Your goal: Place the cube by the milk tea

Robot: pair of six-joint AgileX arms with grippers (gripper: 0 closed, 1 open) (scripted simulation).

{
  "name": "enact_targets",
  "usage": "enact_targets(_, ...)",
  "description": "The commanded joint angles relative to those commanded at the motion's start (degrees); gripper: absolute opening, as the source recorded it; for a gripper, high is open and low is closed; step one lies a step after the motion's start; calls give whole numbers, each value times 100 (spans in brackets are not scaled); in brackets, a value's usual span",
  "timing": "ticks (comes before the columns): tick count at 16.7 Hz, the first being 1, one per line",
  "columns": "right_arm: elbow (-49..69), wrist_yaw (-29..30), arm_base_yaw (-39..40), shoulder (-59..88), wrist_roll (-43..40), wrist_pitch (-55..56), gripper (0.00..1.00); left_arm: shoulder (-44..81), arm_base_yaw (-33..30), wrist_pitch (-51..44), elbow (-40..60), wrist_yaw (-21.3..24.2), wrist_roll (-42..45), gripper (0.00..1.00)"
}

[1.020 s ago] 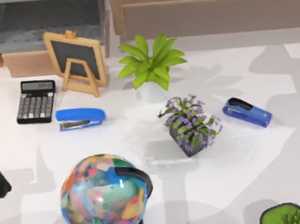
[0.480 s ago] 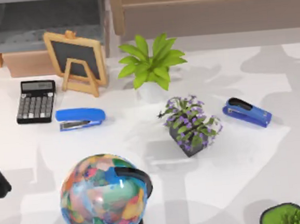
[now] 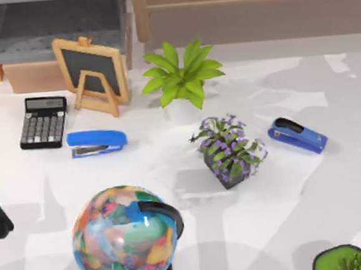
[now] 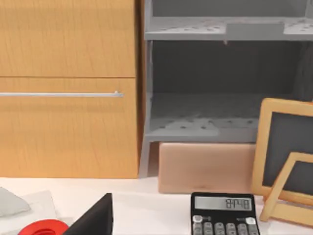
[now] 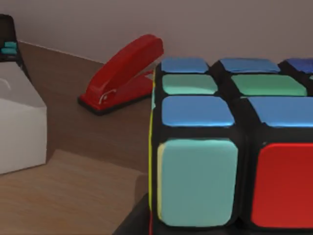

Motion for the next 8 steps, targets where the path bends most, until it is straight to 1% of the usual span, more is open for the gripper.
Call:
enact_targets(4,491,45,19,-372,-259,-1690,0,0,0,0,0,0,0,100)
enact_targets(8,1140,409,162,-692,-295,-3793,0,0,0,0,0,0,0,100)
